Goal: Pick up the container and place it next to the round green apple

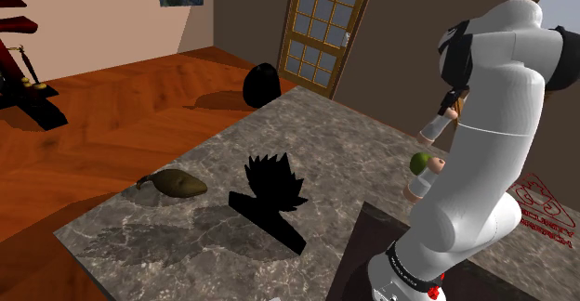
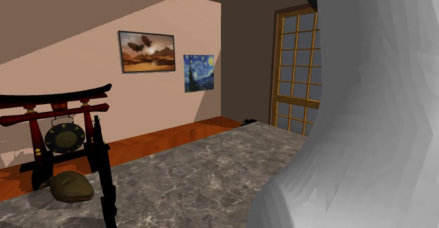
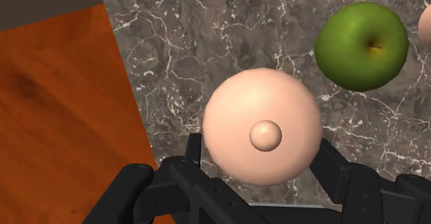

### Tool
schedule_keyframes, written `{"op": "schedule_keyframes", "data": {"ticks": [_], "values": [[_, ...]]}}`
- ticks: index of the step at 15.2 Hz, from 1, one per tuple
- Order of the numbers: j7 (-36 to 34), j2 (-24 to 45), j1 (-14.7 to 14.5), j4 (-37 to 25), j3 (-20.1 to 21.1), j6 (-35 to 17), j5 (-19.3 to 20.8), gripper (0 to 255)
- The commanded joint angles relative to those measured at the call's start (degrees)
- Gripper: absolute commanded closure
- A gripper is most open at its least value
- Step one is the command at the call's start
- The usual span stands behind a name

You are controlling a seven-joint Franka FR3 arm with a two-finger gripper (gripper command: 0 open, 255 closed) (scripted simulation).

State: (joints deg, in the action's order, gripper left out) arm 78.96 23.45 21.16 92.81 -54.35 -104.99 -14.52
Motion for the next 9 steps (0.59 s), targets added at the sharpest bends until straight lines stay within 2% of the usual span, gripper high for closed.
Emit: {"op": "schedule_keyframes", "data": {"ticks": [1,9], "values": [[0.1,0.4,0.0,1.2,0.3,-1.5,-0.4,255],[1.0,2.5,0.4,5.6,1.5,-7.2,-2.3,255]]}}
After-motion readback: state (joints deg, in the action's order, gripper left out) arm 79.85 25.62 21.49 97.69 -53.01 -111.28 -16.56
